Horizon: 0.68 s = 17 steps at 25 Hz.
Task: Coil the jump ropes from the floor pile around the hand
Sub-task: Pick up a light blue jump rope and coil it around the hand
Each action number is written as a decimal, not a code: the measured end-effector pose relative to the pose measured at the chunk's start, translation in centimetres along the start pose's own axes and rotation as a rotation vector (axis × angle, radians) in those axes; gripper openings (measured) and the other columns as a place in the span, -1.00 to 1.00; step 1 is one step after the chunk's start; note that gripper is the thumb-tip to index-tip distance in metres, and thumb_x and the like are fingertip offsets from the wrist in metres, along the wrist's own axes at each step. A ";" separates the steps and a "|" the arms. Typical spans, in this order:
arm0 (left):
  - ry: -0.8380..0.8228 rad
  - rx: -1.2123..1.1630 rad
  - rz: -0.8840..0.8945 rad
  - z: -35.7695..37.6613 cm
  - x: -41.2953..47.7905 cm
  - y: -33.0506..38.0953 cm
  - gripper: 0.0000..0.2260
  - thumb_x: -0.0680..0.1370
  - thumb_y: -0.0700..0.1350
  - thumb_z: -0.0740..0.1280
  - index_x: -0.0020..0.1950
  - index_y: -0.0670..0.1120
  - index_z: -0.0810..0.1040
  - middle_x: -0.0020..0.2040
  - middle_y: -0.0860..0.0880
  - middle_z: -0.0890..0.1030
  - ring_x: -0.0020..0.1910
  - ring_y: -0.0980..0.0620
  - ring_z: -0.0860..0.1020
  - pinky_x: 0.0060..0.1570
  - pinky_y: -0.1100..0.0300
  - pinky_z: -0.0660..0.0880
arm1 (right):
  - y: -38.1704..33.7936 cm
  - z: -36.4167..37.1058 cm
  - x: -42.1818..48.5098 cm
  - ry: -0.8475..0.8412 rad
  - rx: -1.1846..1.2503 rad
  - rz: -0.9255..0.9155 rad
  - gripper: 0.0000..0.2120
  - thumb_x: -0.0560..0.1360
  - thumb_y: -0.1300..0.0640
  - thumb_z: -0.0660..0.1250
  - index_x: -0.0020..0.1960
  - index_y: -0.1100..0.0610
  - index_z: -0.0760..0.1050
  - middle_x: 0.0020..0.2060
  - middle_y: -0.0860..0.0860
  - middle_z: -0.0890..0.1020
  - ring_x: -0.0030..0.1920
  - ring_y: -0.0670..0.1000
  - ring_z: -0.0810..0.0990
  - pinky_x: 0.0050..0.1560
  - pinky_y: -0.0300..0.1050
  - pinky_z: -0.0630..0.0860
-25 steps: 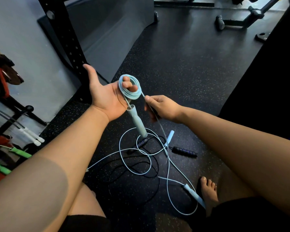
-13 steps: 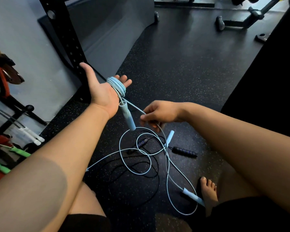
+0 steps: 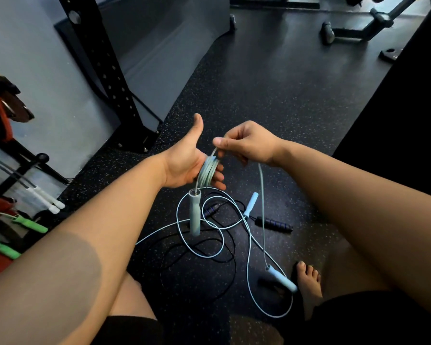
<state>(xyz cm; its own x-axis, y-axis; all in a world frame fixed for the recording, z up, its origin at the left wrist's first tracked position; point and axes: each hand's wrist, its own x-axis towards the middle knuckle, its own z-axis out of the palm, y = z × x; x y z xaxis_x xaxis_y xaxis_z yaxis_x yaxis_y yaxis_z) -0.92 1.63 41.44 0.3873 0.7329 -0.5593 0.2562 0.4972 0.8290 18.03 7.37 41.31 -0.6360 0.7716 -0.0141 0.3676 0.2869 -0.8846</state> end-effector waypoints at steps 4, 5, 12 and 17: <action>-0.134 -0.172 0.077 0.1 -1.0 0.9 0.02 0.27 0.68 -0.33 -0.22 -0.17 0.50 -0.40 -0.08 0.49 -0.27 -0.16 0.58 -0.05 0.09 0.48 | 1.1 0.2 0.3 0.151 -0.005 0.007 -0.51 0.53 -0.11 0.41 -0.33 0.26 0.43 -0.42 0.11 0.34 -0.39 0.08 0.30 -0.40 -0.08 0.28; -0.129 -0.257 0.108 0.2 -1.2 1.0 0.01 0.26 0.69 -0.32 -0.24 -0.17 0.48 -0.44 -0.06 0.45 -0.31 -0.12 0.52 -0.10 0.12 0.49 | 1.4 0.5 0.5 0.154 0.009 0.012 -0.47 0.56 -0.13 0.37 -0.31 0.30 0.41 -0.42 0.11 0.32 -0.38 0.08 0.29 -0.39 -0.06 0.29; 0.017 -0.716 0.430 -1.3 -1.4 0.8 -0.01 0.28 0.71 -0.14 -0.14 -0.19 0.52 -0.35 -0.06 0.51 -0.22 -0.11 0.57 0.08 0.12 0.52 | 3.1 1.7 1.0 0.088 0.238 0.137 -0.64 0.65 -0.07 0.25 -0.26 0.08 0.45 -0.46 -0.03 0.38 -0.46 -0.02 0.34 -0.37 -0.11 0.36; 0.117 -0.853 0.617 -1.7 -1.2 0.9 0.07 0.38 0.65 -0.05 0.35 -0.29 0.42 -0.05 -0.15 0.59 0.23 -0.25 0.60 0.31 -0.04 0.53 | 4.6 2.4 0.6 -0.206 0.109 0.312 -0.78 0.66 0.12 0.24 -0.09 0.14 0.58 -0.41 0.06 0.59 -0.38 0.04 0.56 -0.27 -0.10 0.44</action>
<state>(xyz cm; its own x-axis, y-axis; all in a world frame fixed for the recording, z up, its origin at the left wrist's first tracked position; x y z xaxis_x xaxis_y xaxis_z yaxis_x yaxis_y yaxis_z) -2.62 1.96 42.81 0.1387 0.9873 -0.0769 -0.6802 0.1514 0.7172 17.65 7.79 36.13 -0.6322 0.6789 -0.3734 0.4972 -0.0140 -0.8675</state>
